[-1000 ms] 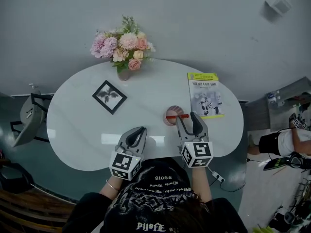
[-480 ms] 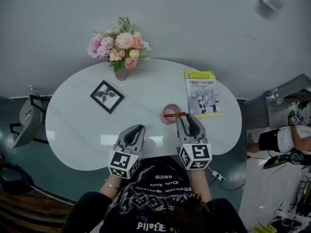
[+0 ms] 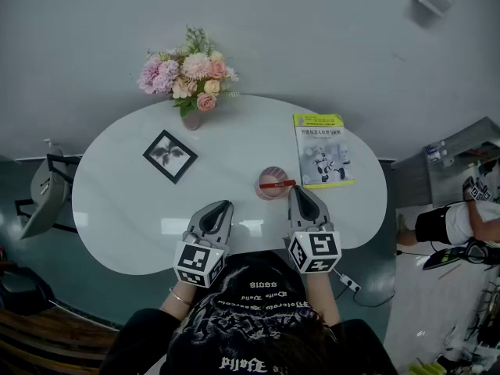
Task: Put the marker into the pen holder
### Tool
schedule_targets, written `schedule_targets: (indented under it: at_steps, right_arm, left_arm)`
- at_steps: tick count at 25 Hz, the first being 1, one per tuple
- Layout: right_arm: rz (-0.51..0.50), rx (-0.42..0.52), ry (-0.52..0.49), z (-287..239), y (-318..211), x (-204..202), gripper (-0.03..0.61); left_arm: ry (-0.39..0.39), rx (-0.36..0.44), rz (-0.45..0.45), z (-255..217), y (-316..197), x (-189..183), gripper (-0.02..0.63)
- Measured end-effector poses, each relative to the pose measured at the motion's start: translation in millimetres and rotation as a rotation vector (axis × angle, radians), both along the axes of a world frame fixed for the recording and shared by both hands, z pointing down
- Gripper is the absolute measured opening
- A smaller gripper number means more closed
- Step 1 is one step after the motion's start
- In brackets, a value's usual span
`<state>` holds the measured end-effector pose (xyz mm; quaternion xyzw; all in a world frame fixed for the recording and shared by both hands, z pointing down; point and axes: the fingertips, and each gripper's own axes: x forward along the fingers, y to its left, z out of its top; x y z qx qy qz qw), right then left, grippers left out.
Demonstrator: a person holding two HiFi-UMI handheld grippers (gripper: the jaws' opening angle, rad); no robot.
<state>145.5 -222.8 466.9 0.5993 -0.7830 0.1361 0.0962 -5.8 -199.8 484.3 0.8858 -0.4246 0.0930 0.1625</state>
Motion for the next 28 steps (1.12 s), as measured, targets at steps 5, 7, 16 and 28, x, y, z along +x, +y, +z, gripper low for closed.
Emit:
schedule_targets:
  at_steps: [5, 7, 16, 28]
  right_arm:
    - [-0.018, 0.006, 0.049, 0.4, -0.1, -1.2, 0.028]
    - [-0.028, 0.001, 0.060, 1.8, 0.1, -1.7, 0.028]
    - [-0.041, -0.006, 0.084, 5.0, 0.4, -3.2, 0.028]
    - [-0.068, 0.003, 0.109, 5.0, -7.3, -9.7, 0.028]
  left_arm:
    - [-0.001, 0.001, 0.001, -0.8, -2.2, 2.0, 0.035]
    - [0.000, 0.001, 0.000, -0.9, -2.4, 3.1, 0.035]
    - [0.010, 0.001, 0.004, -3.7, -2.4, 5.2, 0.035]
    - [0.012, -0.006, -0.014, 0.8, -7.4, -2.6, 0.035]
